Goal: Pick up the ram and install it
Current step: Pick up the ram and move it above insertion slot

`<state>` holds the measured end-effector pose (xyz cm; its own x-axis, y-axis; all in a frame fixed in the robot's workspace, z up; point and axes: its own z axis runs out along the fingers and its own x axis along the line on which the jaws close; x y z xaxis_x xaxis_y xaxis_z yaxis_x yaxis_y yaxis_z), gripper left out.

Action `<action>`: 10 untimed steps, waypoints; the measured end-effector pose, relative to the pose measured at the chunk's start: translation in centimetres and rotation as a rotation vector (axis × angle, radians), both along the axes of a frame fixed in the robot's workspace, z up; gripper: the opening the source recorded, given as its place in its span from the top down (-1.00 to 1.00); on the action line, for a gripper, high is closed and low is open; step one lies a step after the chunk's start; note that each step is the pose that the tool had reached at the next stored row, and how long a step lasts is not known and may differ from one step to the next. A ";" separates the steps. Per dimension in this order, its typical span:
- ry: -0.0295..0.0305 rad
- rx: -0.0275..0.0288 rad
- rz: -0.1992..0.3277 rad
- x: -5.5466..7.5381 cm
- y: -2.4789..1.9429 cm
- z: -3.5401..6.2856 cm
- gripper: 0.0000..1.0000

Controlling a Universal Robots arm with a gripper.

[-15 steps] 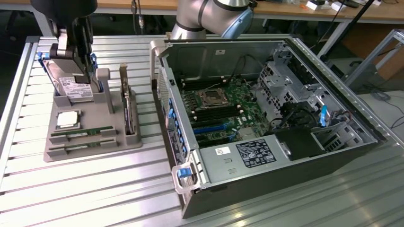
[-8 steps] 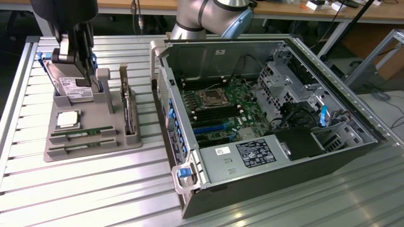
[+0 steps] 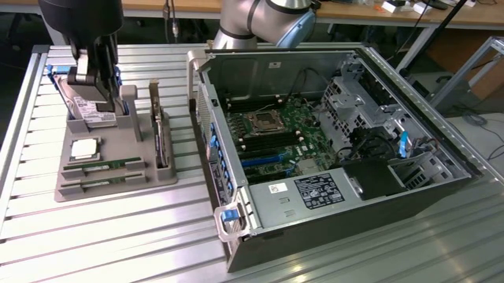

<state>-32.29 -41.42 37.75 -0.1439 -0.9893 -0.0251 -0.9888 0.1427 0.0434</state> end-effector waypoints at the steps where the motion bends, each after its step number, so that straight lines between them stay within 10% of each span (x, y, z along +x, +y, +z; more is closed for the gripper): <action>1: 0.0001 0.0000 0.000 0.0 0.00 -0.08 0.28; 10: 0.0001 -0.0001 0.151 0.0 0.00 -0.45 0.28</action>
